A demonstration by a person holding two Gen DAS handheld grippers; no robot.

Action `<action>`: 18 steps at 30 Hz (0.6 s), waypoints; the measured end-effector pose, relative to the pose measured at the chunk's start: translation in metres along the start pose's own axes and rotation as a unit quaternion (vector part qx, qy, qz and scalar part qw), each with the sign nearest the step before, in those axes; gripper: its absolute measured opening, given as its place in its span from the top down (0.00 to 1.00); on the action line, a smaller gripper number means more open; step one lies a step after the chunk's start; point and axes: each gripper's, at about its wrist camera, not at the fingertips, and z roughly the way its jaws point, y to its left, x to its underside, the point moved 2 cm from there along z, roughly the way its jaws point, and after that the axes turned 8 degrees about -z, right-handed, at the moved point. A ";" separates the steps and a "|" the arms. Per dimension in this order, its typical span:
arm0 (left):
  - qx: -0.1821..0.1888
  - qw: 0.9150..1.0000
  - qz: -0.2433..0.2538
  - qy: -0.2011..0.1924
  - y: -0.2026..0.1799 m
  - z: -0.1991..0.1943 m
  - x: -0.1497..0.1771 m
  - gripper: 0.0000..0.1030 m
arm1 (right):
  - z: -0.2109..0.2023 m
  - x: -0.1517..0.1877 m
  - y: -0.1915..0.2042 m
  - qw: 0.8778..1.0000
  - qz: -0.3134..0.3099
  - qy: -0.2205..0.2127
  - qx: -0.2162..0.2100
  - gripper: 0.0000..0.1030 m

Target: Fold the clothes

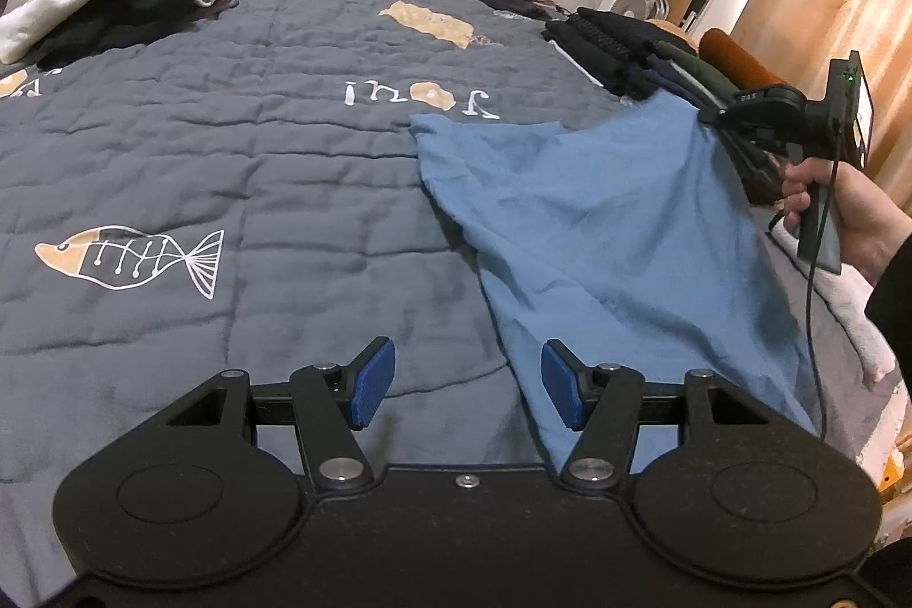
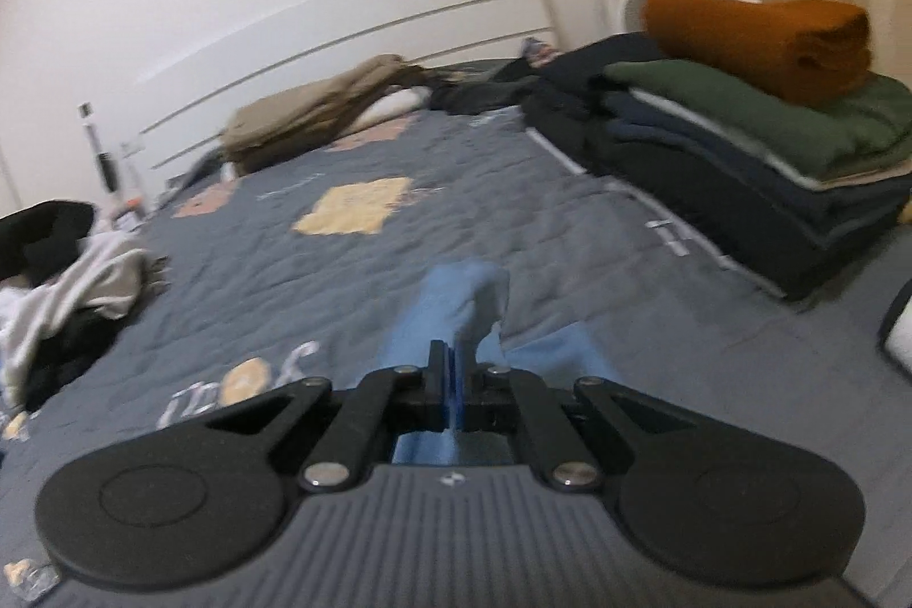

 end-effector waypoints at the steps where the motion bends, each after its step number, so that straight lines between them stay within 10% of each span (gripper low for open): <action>1: -0.001 1.000 0.000 0.000 0.001 0.001 0.000 0.45 | 0.003 -0.002 -0.005 1.000 0.001 0.000 0.007 0.99; 7: -0.006 1.000 -0.001 0.003 0.004 0.006 -0.003 0.45 | 0.016 -0.012 -0.030 0.999 -0.004 0.000 0.050 0.99; 18: -0.008 1.000 0.003 0.007 0.006 0.009 -0.003 0.45 | 0.058 0.027 -0.045 0.985 -0.074 0.123 0.093 0.91</action>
